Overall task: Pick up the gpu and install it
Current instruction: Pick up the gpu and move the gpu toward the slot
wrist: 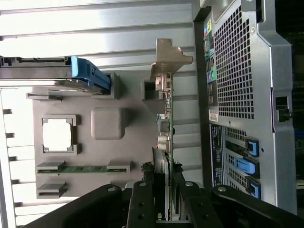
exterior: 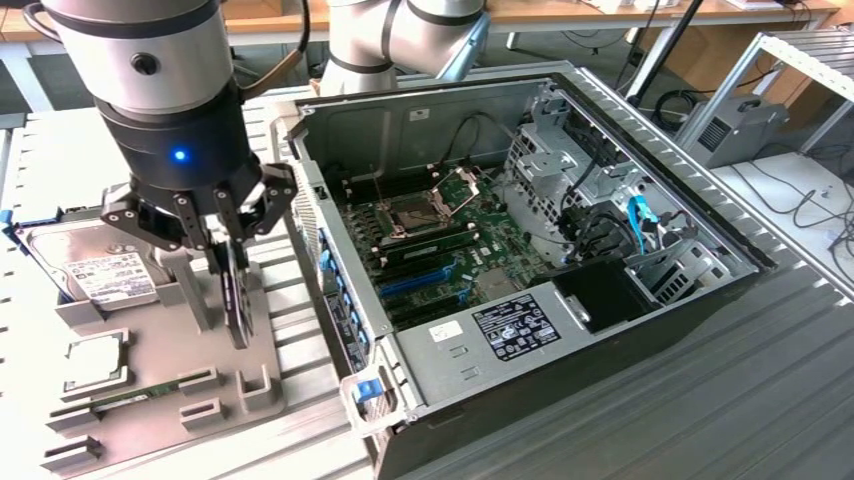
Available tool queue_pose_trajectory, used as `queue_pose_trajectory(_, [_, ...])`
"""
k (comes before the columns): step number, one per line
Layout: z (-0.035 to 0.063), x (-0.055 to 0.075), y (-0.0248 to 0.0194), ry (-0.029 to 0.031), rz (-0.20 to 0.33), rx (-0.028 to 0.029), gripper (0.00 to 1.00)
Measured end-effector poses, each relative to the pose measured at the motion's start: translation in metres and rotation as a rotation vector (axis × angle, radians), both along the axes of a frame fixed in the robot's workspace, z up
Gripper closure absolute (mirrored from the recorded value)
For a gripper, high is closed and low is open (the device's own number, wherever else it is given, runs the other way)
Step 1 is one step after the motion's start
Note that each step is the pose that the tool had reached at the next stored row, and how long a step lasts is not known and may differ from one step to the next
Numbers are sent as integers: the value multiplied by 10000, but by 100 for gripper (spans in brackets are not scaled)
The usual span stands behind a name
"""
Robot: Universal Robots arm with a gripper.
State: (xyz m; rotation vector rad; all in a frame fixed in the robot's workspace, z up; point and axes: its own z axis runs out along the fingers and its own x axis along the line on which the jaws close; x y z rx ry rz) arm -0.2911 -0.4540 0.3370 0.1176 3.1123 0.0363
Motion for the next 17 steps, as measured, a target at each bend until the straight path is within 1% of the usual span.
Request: queue_pose_trajectory(17, [112, 0, 0, 0, 0, 0, 74])
